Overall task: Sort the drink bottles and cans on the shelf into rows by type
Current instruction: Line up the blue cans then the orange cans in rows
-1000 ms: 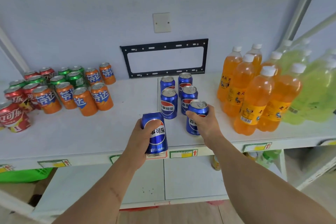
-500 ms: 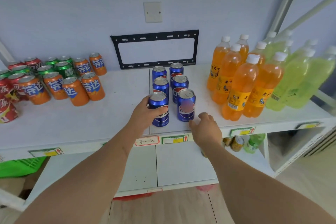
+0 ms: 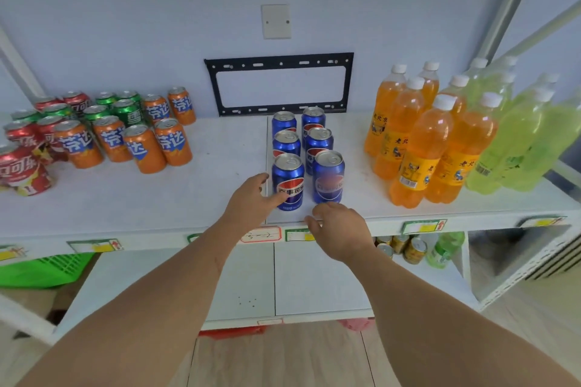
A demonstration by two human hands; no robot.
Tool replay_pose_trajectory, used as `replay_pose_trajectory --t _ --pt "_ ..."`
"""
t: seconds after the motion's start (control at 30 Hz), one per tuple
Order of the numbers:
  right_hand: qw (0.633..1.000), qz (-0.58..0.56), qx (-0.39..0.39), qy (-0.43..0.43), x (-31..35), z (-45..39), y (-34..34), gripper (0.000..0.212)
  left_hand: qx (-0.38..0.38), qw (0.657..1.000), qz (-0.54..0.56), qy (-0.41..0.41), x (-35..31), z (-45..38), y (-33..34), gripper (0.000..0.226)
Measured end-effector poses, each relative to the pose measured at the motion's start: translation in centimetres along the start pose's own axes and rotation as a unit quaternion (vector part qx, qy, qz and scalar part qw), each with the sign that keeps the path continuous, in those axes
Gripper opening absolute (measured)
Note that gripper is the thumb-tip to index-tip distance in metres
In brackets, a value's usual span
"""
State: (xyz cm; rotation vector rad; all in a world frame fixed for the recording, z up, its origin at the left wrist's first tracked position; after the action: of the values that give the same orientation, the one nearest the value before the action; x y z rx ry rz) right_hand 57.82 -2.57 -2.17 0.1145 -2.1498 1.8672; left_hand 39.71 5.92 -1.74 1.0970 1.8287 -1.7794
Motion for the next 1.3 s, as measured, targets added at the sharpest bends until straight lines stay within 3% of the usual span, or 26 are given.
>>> replay_pose_trajectory --t 0.13,0.27,0.4,0.6,0.83,1.0,1.17,1.3 --pt "0.999 0.000 0.004 -0.034 3.9 0.2 0.9 0.031 -0.025 0.966 -0.248 0.072 2.3 3.5 -4.0 0.051" --pt "0.997 0.001 -0.005 -0.073 9.4 0.4 1.3 0.033 -0.034 0.909 -0.377 0.173 4.0 5.8 -8.6 0.040" --pt "0.995 0.005 -0.026 -0.096 14.8 0.0 1.4 0.037 -0.020 0.877 -0.436 0.200 6.6 7.3 -13.3 0.036" --pt "0.996 0.006 -0.035 -0.086 22.1 -1.3 1.5 0.038 -0.037 0.871 -0.446 0.203 10.6 8.0 -19.9 0.034" --pt "0.997 -0.026 -0.041 -0.053 26.8 -5.1 2.3 0.041 -0.090 0.914 -0.372 0.137 13.6 5.8 -23.6 0.049" --pt "0.991 -0.127 -0.028 -0.020 28.5 -10.0 4.1 0.048 -0.130 0.978 -0.158 0.036 16.6 1.8 -24.9 0.069" --pt "0.950 -0.302 0.059 0.048 30.0 -16.0 6.2 0.080 -0.129 0.992 -0.011 -0.010 18.9 -2.4 -25.6 0.081" --pt "0.913 -0.393 0.098 0.048 31.1 -19.3 7.8 0.102 -0.114 0.987 0.097 -0.055 20.7 -4.9 -25.1 0.094"
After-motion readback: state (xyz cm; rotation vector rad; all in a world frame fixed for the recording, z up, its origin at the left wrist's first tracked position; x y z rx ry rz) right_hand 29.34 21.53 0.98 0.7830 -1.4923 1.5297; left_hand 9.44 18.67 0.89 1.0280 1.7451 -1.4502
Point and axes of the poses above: each hand's wrist, its own z-axis away from the middle knuckle, its own y-axis out of the palm, x = y × z, the point moved 3 cm from there along -z, towards the middle knuckle, and after that the axes turned 10 degrees about y, right-handed, at the moved point
